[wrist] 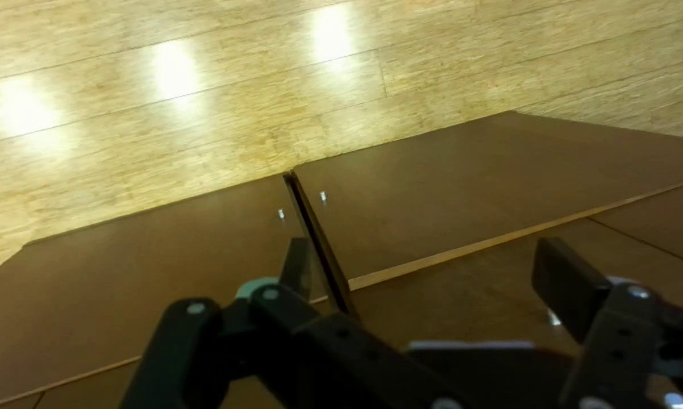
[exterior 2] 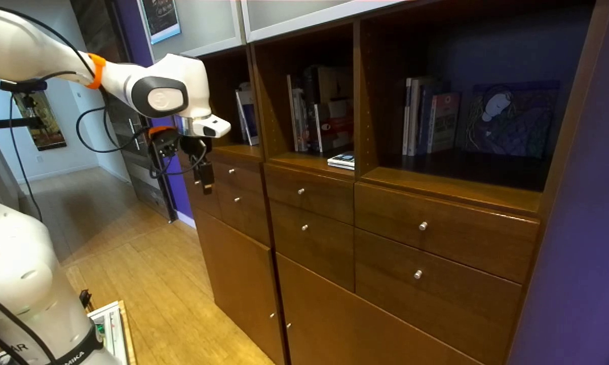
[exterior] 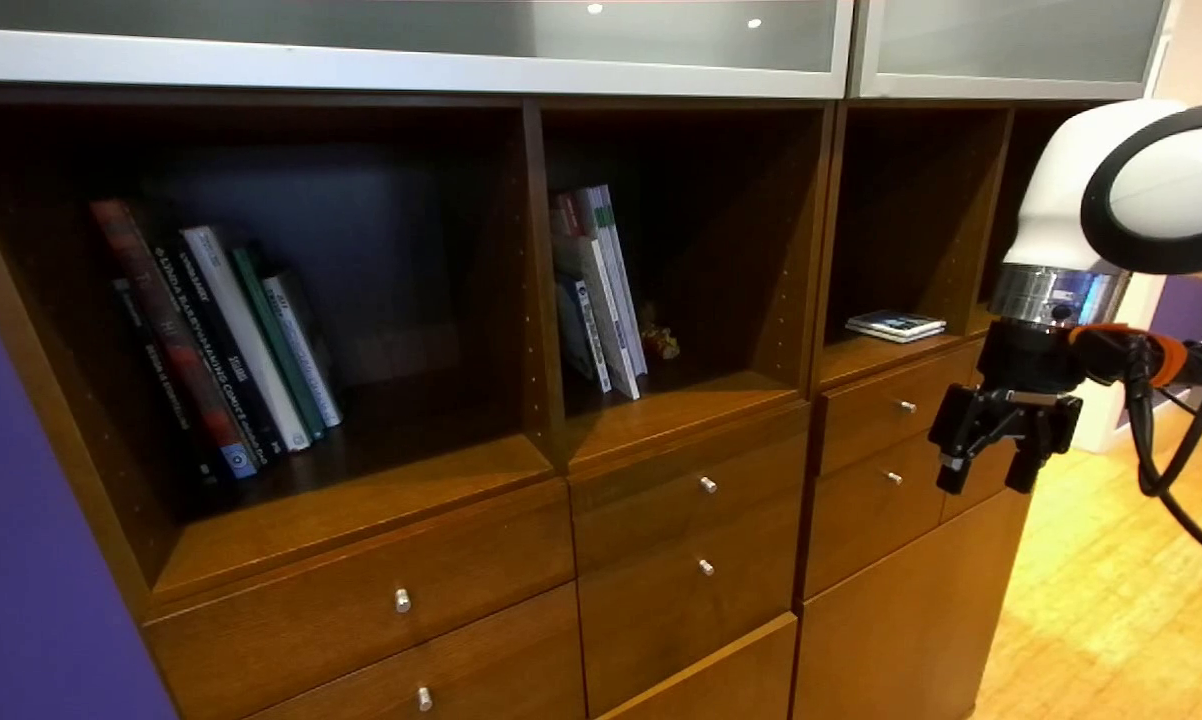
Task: Open the second drawer in the second position to the right
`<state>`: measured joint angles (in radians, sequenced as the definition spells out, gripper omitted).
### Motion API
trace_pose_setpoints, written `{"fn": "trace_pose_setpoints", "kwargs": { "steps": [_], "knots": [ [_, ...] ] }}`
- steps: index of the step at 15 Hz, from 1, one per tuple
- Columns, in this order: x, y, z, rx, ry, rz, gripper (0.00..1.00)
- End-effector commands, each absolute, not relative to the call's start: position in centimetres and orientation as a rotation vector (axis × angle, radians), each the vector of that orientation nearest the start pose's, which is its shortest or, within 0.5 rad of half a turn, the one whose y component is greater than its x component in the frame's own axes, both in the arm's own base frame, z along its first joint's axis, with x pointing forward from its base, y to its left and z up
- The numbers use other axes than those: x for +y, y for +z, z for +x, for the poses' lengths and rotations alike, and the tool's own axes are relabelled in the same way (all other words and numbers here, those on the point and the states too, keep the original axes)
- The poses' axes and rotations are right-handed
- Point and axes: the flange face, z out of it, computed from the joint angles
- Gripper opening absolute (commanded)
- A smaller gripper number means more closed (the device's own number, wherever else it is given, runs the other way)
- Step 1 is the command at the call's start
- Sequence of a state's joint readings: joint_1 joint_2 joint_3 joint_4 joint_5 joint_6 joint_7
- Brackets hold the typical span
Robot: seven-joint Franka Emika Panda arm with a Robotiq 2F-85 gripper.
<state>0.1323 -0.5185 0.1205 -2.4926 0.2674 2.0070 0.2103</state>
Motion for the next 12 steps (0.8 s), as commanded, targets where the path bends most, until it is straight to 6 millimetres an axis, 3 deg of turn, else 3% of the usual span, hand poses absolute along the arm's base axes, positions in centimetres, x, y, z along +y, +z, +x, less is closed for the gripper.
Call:
{"fn": "trace_pose_setpoints", "kwargs": {
  "steps": [1,5,12],
  "knots": [
    [8.8,47.2,39.3,0.147,-0.119,-3.078,1.0],
    [4.9,46.2,41.1,0.19,-0.182,-3.164,1.0],
    [1.6,40.7,46.3,0.104,-0.251,-3.262,1.0]
  ]
}}
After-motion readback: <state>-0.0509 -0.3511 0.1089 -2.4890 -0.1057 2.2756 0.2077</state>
